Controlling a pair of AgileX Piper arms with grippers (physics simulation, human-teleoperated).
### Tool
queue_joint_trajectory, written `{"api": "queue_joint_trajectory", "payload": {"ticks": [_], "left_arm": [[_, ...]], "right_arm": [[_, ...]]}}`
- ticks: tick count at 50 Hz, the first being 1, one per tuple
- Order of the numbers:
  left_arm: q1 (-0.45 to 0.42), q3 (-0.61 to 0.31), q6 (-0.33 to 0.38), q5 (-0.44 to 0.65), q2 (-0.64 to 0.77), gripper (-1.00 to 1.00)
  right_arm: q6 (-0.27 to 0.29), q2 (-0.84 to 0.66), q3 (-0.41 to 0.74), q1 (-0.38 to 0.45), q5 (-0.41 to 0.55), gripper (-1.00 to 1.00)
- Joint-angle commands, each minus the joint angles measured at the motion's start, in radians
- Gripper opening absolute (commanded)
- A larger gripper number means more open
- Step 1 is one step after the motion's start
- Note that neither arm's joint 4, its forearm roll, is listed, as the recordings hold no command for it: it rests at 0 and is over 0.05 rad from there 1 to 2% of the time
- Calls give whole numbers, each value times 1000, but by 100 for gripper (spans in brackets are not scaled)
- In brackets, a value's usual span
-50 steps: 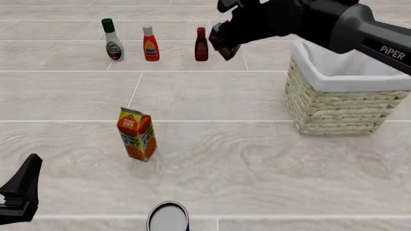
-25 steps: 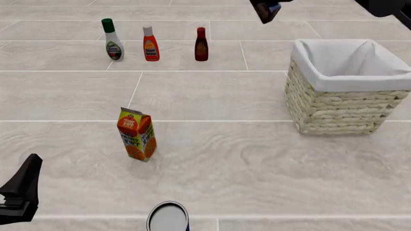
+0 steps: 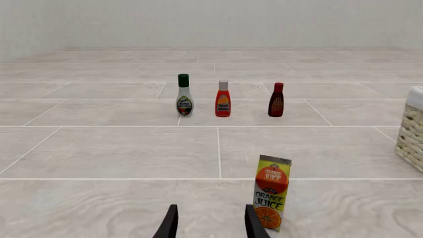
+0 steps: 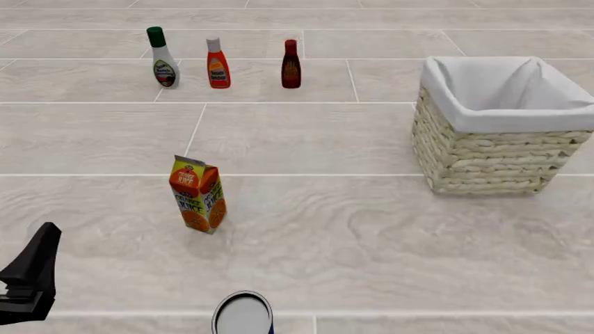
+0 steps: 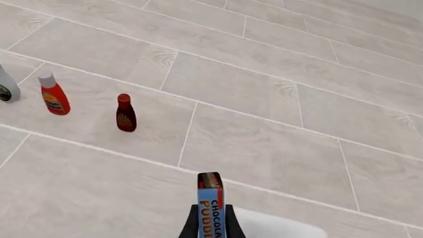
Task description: Pick the chocolate pudding and place it in the basket.
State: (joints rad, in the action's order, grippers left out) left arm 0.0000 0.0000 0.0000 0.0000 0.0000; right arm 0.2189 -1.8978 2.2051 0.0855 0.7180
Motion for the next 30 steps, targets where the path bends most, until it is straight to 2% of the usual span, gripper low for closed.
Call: {"api": "queue_joint_trajectory", "payload": {"ticks": [1,16,22,30], "left_arm": [[0,0,0,0,0,100],[0,0,0,0,0,100],[0,0,0,0,0,100],[0,0,0,0,0,100]], "right_arm": [[-34,-7,10,-85,-5,-100],[-63,-29,-13,-157,-18,-100],[-77,-57,14,-176,-5,-100],[-72,-67,-9,-217,-18,-100]]}}
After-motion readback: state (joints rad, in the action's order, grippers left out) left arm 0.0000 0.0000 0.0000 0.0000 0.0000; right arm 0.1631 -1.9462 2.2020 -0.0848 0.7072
